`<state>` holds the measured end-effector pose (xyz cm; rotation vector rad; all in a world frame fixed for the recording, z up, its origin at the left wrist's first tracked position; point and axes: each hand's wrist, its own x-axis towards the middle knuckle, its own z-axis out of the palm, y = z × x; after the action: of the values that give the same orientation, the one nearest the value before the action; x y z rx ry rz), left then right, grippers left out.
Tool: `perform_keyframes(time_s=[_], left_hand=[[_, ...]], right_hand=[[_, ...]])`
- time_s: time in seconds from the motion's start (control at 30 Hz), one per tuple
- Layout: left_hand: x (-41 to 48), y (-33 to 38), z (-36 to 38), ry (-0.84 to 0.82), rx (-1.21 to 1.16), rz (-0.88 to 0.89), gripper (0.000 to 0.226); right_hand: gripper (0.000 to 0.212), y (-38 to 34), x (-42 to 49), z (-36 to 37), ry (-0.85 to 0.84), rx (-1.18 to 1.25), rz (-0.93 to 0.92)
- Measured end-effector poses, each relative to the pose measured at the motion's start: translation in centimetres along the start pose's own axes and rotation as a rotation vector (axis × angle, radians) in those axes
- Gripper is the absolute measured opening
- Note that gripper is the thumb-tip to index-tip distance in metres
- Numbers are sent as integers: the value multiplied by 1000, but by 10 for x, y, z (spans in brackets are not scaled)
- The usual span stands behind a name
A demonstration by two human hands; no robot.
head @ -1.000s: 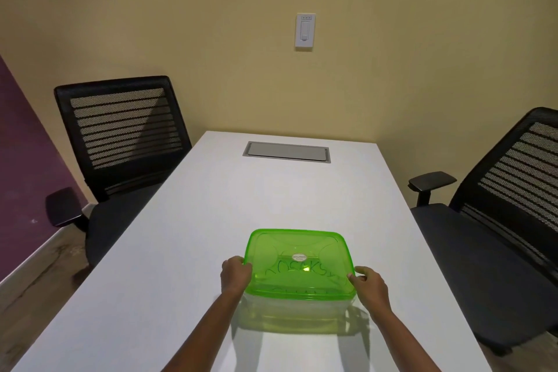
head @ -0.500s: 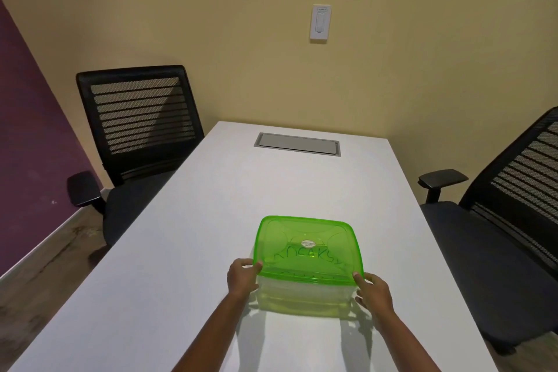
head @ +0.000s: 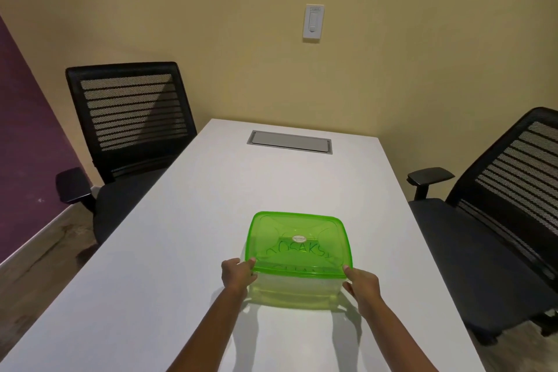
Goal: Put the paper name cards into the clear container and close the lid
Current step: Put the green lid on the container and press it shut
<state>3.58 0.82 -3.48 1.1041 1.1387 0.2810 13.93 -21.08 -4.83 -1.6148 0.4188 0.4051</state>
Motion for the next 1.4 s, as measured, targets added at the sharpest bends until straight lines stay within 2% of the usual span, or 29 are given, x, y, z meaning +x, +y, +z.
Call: perform_keyframes(time_s=[0.13,0.27,0.37,0.43,0.53,0.63,0.8,0.93,1.0,1.07,1.17,1.27,1.33,1.4], left_hand=[[4,0,-2,-36,-29,-50,33],[6,0,0,-16,-36,-68,17],[4,2,1,-1,-22,-70,32],[5,3,2,4,2,-64,36],[3,5,4,6,21,-77,36],[0,6,3,-10,13,-89,35],[-3,8,1,-24,-23,-86,35],[-5,8,0,-37,-45,-75,35],[-7,6,0,-25,-87,-84,30],[-12,1,2,13,-124,-90,14],[-25,-12,11,8,-248,-128,18],[-39,-22,29,-105,-354,-196,44],[-48,-28,46,-192,-346,-252,49],[-55,-32,63,-249,-312,-294,51]], right_hand=[[23,-3,-1,0,20,16,34],[31,-5,-2,2,33,-14,49],[22,-6,-1,2,32,-22,54],[27,-8,-3,1,37,-9,70],[20,-12,-4,2,55,24,115],[33,-20,-5,6,75,30,126],[35,-28,-9,8,22,20,174],[25,-29,-14,4,-4,102,194],[22,-26,-18,-1,-33,164,214],[22,-22,-21,-3,-61,220,223],[14,-22,-26,-2,-70,241,227],[29,-25,-28,-2,-71,246,228],[42,-24,-28,-3,-72,243,234],[47,-23,-29,-3,-74,249,239]])
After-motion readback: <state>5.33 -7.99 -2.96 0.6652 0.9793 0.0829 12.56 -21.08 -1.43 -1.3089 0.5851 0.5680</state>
